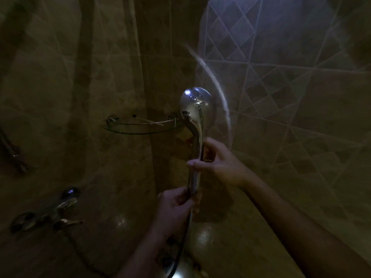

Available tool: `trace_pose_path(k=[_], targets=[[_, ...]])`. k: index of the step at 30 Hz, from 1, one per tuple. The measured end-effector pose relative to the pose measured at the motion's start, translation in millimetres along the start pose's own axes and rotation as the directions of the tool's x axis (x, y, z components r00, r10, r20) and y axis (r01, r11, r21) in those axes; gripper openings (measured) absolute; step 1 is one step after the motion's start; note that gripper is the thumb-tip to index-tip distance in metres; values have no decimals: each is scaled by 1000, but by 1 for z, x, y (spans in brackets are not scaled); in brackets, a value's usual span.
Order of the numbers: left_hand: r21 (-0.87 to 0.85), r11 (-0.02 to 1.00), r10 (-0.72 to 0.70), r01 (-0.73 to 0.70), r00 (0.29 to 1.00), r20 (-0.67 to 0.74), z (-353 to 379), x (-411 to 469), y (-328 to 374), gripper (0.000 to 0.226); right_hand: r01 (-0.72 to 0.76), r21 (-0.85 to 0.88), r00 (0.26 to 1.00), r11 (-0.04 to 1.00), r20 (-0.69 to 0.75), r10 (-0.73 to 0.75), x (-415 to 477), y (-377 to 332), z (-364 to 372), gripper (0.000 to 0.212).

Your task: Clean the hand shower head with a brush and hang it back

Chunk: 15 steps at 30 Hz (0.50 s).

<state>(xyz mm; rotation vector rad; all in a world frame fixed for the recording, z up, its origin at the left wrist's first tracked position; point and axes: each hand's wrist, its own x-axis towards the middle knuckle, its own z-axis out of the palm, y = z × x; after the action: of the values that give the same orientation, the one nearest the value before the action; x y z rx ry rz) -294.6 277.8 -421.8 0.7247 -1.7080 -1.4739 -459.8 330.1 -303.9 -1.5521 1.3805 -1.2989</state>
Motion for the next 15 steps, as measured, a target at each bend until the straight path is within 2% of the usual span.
trace_pose_path(k=[5,9,12,15], targets=[[-25,1000,9,-9,1000,2,1,4,2,5,30,11,998,999,55,-30,0,-4,-5,35],[-17,1000,16,-16,1000,17,0,2,2,5,37,-48,999,998,5,-37,1,-6,-1,23],[-49,999,-18,18,1000,-1,2,0,3,4,16,-101,1000,995,-12,-18,1,-6,3,25],[-53,998,-28,28,1000,-2,2,1,4,5,-14,-59,1000,998,25,15,-1,-5,-1,19]])
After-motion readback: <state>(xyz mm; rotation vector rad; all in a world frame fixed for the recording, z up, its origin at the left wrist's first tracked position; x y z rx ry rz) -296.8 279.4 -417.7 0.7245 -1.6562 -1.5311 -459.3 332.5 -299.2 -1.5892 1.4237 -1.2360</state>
